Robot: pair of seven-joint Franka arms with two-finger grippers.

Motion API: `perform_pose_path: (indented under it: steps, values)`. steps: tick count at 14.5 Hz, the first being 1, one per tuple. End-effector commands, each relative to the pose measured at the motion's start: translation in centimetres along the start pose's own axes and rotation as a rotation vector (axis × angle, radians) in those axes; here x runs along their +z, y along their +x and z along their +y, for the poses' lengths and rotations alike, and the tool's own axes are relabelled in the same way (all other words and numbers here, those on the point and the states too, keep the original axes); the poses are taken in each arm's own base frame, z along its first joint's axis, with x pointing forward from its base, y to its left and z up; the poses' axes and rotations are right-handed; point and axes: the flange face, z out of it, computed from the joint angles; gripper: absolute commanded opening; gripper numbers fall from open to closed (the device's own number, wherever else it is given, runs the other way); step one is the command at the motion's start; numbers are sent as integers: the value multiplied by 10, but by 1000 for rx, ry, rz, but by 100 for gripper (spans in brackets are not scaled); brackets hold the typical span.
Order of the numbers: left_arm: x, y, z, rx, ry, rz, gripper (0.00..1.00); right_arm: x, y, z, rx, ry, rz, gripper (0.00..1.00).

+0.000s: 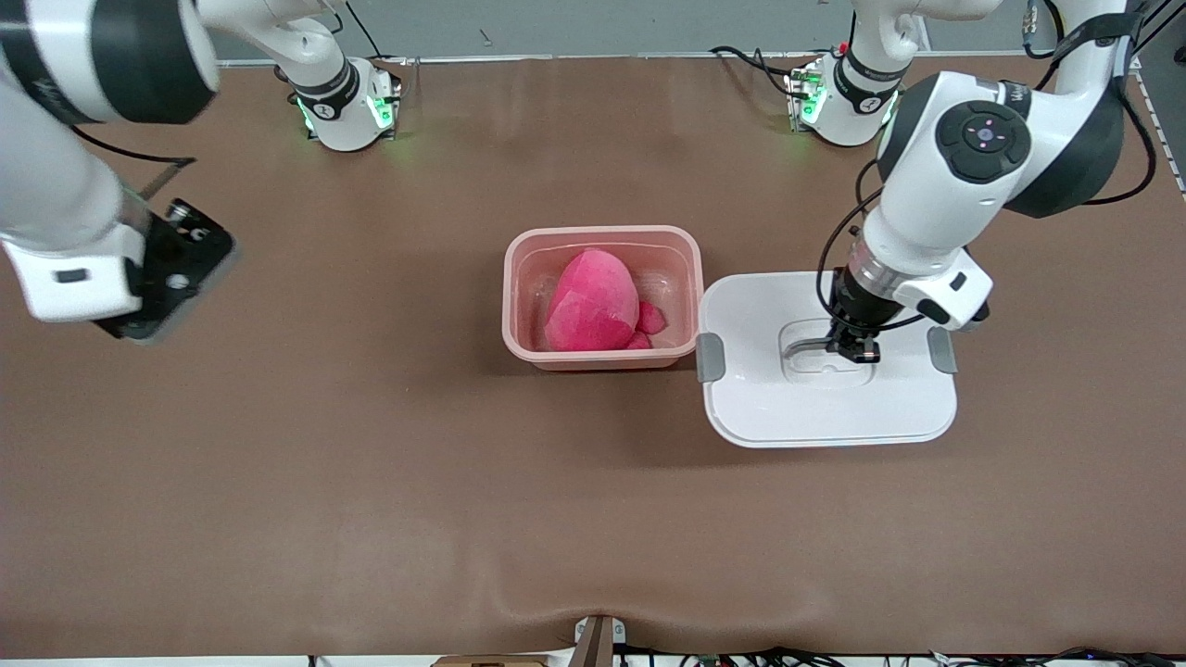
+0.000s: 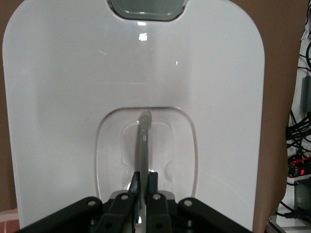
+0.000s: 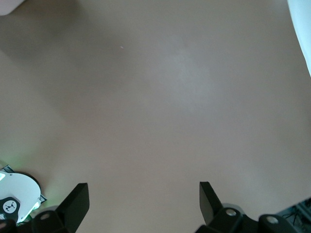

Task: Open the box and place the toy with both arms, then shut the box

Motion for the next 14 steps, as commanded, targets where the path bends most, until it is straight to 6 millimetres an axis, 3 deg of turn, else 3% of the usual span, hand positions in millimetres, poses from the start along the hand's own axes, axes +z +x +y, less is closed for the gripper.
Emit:
perform_pose_path:
  steps: [1,4,5,10,14]
  values:
    - [-1,-30,3,-38,-4,-27,0,2,-43,14,85,39,41,100]
    - [16,-66,-9,-38,11,-18,0,16,-72,27,150,82,43,100]
    - [20,-67,-9,-43,10,-11,0,22,-83,27,197,102,43,100]
    - [29,-125,-18,-72,-3,-18,0,26,-104,8,334,88,59,100]
    - [38,-169,-43,-61,-8,-2,0,32,-137,-18,571,170,77,100]
